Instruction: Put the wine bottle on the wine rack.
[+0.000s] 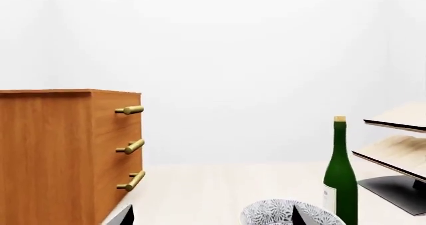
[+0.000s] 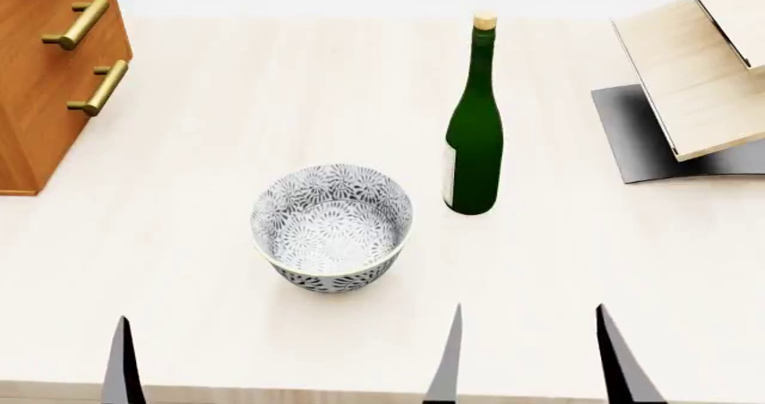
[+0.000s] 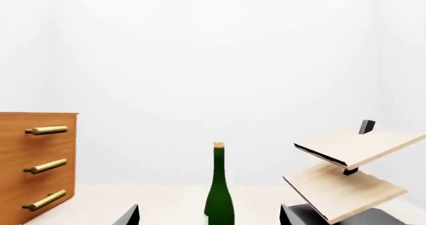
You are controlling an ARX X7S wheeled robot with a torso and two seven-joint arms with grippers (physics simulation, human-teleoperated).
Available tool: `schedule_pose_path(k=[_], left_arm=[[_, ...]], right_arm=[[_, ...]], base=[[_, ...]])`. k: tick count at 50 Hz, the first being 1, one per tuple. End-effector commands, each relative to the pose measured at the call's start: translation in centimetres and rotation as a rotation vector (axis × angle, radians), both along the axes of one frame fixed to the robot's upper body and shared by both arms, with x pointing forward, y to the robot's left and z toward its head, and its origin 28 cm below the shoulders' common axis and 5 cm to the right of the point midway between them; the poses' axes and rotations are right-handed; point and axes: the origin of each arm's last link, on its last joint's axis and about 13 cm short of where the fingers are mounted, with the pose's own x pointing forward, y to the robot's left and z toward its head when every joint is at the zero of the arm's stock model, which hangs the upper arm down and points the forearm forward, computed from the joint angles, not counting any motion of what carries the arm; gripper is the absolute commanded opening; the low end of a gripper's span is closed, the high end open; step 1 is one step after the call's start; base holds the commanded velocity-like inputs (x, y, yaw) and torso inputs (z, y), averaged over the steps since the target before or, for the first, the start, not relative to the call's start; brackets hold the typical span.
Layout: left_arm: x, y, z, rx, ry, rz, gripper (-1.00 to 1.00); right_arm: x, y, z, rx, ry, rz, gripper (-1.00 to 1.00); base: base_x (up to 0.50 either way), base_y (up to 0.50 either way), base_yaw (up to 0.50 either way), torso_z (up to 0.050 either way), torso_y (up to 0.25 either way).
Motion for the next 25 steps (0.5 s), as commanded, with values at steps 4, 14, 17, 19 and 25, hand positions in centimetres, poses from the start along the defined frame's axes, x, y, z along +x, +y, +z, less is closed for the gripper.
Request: schedule_pose_path(k=[4, 14, 17, 19, 25], left_arm=[[-1.0, 0.0, 1.2, -0.001, -0.091, -0.001, 1.00], [-1.7, -0.3, 1.6, 0.034, -0.205, -0.011, 1.00], [-2.0, -0.3, 1.9, 0.047, -0.240, -0.002, 1.00], [-2.1, -0.3, 2.0, 0.043, -0.261, 0.001, 1.00], [-2.3, -0.4, 2.1, 0.049, -0.314, 0.005, 1.00]], right_arm=[[-0.8, 0.2, 1.2, 0.017, -0.105, 0.013, 1.00], [-1.4, 0.1, 1.7, 0.037, -0.232, -0.014, 1.00], [-1.7, 0.0, 2.0, 0.047, -0.281, -0.014, 1.00], [-1.8, 0.0, 2.1, 0.050, -0.298, -0.022, 1.00], [-2.1, 0.0, 2.1, 0.081, -0.368, -0.003, 1.00]], base=[[0.00, 0.00, 0.00, 0.000, 0.000], [0.00, 0.00, 0.00, 0.000, 0.000], [0.00, 0.00, 0.00, 0.000, 0.000], [0.00, 0.00, 0.00, 0.000, 0.000], [0.00, 0.00, 0.00, 0.000, 0.000]])
